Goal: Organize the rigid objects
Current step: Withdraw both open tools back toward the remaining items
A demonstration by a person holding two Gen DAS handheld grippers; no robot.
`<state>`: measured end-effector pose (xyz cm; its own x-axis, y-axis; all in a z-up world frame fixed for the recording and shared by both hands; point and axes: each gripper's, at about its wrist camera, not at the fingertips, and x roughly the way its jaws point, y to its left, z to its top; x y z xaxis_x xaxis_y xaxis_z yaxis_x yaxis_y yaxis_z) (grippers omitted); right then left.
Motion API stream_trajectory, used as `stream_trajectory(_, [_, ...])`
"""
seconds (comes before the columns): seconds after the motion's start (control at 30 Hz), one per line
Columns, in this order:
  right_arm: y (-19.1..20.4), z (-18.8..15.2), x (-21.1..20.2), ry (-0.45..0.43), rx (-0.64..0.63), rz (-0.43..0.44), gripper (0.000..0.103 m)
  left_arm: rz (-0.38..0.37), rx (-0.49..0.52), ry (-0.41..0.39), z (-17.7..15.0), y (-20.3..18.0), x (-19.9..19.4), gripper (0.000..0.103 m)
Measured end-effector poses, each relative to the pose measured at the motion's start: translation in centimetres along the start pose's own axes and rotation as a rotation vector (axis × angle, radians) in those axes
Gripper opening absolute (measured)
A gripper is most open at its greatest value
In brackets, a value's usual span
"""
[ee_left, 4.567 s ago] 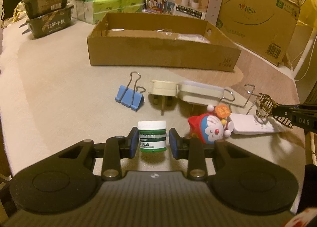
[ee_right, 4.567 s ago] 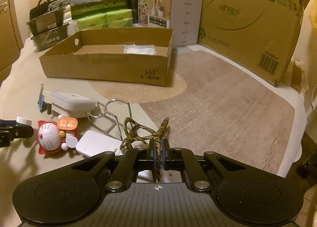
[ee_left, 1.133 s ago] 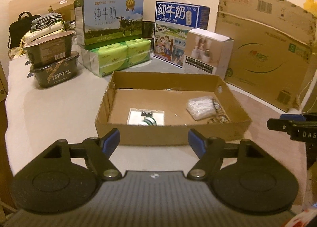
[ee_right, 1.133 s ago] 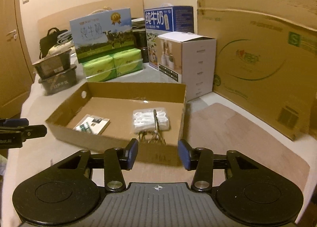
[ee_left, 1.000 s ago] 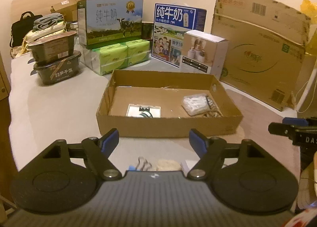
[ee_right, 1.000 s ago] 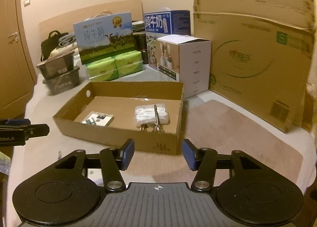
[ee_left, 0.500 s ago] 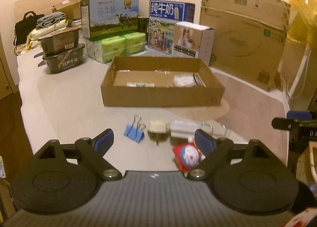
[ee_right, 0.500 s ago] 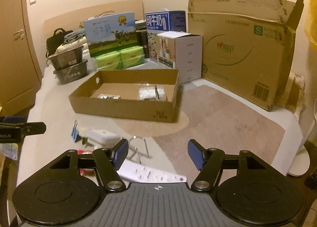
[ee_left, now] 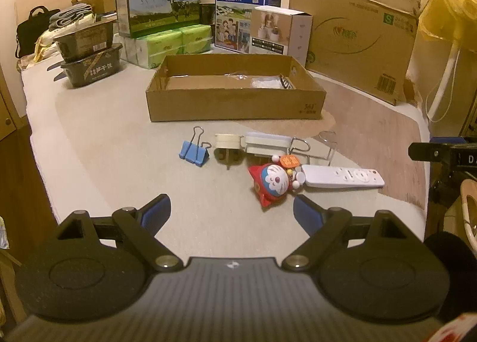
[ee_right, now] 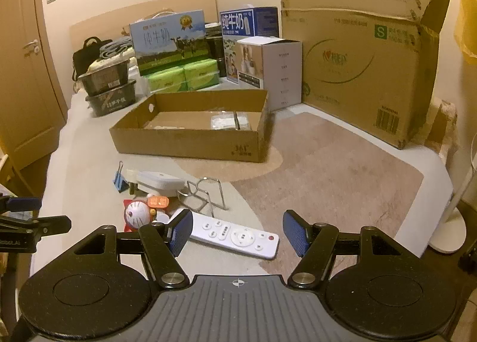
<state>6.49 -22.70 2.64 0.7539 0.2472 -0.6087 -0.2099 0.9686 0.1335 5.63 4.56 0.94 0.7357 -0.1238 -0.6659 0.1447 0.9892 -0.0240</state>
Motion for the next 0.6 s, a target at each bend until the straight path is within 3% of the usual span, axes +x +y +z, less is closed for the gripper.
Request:
stream_trajectory(0.37, [-1.1, -0.9, 1.1, 0.069, -0.046, 0.029, 0.067, -0.06, 0.103, 0.047, 0.2, 0.0, 2.1, 0.088])
stream_trajectory(0.6, [-1.0, -0.5, 3.2, 0.111, -0.279, 0.11, 0.067, -0.121, 0.219, 0.065, 1.1, -0.4, 4.6, 0.087])
